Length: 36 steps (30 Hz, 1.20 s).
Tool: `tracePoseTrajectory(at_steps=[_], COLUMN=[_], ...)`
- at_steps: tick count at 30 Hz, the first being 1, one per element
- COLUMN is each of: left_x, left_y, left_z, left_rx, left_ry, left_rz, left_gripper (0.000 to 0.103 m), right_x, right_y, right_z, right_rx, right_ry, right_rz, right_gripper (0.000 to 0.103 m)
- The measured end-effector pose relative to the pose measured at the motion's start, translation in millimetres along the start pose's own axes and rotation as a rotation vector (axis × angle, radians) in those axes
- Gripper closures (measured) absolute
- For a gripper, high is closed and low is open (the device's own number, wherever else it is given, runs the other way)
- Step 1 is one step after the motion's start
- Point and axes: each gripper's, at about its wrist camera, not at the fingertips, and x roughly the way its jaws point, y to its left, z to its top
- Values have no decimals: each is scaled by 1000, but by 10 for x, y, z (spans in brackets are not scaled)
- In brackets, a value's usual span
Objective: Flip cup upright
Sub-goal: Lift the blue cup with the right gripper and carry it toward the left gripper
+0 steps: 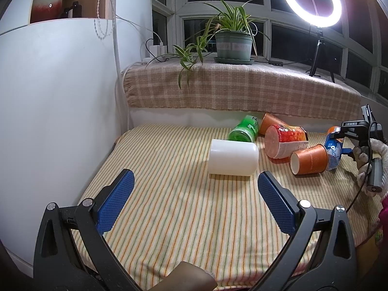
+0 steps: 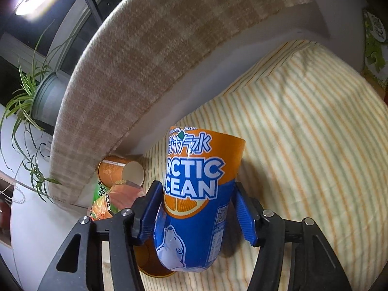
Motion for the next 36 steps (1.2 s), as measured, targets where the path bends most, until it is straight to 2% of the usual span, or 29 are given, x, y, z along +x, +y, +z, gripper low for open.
tracePoseTrajectory(at_steps=[9,17,25,36], left_x=[-58,-87,13,111], left_y=[-9,-27,30,44], left_z=[5,7,11,-51], left_rx=[3,8,-34,-39], left_ry=[-5,-1,39,82], left_rz=[3,-24,-56,-88], left_gripper=[0,0,0,0], right_x=[-389,-849,-1032,-643], right_y=[-13,88,448,915], right_z=[-51,-285,-777,-1434], right_rx=[-53,-132,-286,-415], right_ry=[-52,-66,29,242], right_rz=[11,57,119,205], right_gripper=[44,44,44,44])
